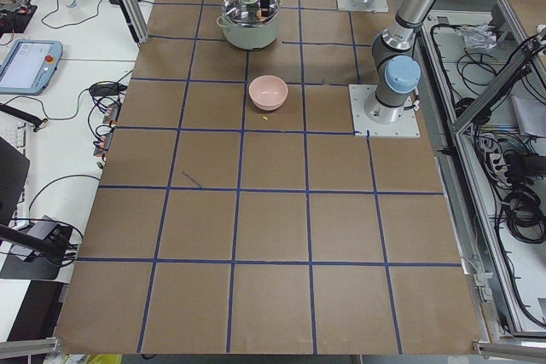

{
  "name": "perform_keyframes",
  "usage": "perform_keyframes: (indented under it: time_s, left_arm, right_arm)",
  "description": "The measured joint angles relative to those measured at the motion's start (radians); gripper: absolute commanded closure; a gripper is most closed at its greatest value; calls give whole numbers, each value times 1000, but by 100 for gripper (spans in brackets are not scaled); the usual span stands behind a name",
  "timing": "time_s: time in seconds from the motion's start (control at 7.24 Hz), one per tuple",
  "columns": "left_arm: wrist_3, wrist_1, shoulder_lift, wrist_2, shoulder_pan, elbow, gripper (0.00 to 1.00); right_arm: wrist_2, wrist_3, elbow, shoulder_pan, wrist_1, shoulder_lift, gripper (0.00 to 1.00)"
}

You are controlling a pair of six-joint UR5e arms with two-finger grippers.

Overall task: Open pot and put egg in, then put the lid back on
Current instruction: 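Lower the glass lid onto the pot with the right gripper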

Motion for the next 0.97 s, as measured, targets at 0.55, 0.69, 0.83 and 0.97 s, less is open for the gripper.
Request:
perform_keyframes:
  time_s: [0.55, 0.69, 0.83, 0.97]
  left_arm:
    - [0, 0, -1, -2, 2, -3, 0]
    - [-3, 2, -1, -3, 2, -3, 0]
    - [-8, 3, -1, -4, 1, -3, 0]
    - [-9, 3, -1, -4, 1, -3, 0]
  right_arm:
    - [4, -31, 3, -9, -9, -1, 64]
    - [4, -32, 5, -9, -12, 0, 64]
    - [5, -32, 17, -9, -28, 1, 63]
    - [4, -37, 34, -11, -52, 0, 63]
